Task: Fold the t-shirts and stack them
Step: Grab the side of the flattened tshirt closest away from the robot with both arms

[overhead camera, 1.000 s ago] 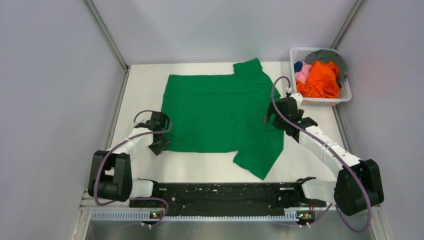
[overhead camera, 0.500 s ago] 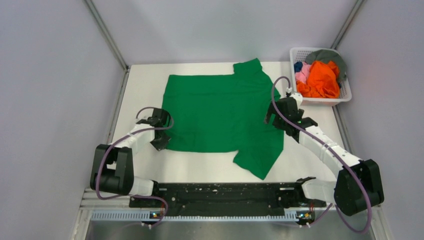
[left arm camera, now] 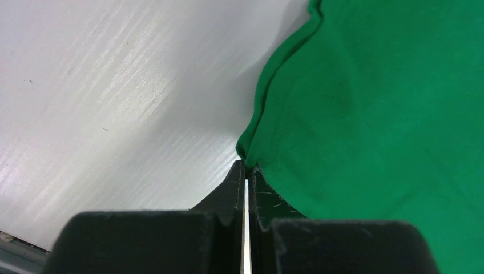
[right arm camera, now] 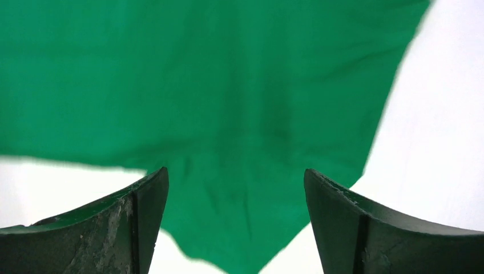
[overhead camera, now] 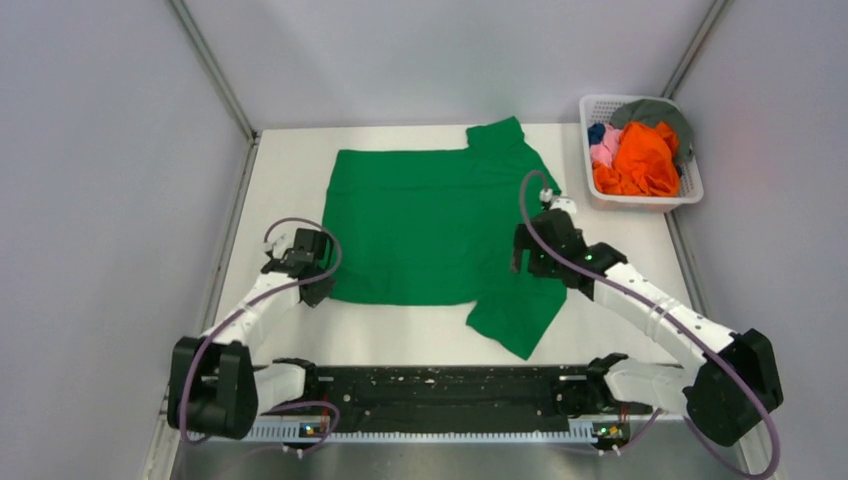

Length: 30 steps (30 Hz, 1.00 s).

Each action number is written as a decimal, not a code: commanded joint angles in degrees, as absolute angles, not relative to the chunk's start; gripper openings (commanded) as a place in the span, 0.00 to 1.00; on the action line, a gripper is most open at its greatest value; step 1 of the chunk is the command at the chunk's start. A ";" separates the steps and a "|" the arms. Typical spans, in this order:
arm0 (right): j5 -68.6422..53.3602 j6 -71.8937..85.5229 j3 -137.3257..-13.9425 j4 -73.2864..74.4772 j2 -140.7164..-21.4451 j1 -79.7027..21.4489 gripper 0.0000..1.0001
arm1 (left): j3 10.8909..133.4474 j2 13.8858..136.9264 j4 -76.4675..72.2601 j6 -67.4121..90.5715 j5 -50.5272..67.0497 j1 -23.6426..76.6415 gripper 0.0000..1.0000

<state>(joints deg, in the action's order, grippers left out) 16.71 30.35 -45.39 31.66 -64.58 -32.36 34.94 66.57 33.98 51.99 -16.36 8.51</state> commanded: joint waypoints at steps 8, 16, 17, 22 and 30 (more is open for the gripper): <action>13.76 42.60 -38.85 49.57 -59.96 -56.08 0.82 | 32.96 59.25 31.11 50.10 -14.71 8.35 0.00; 12.03 45.89 -34.87 44.64 -68.05 -58.74 0.69 | 32.56 60.73 29.95 50.28 -14.05 8.41 0.00; 11.41 45.96 -34.51 43.69 -68.40 -58.87 0.69 | 32.58 60.74 30.06 50.27 -14.15 8.36 0.00; 11.64 46.43 -32.90 41.47 -69.42 -58.89 0.67 | 32.45 60.48 30.01 50.36 -14.31 8.39 0.00; 15.18 49.45 -31.75 40.77 -71.07 -58.84 0.36 | 32.83 60.73 29.87 50.45 -14.15 8.35 0.00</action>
<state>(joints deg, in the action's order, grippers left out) 12.34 46.76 -33.04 42.50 -69.28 -58.04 32.71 60.66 31.59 50.85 -14.33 8.51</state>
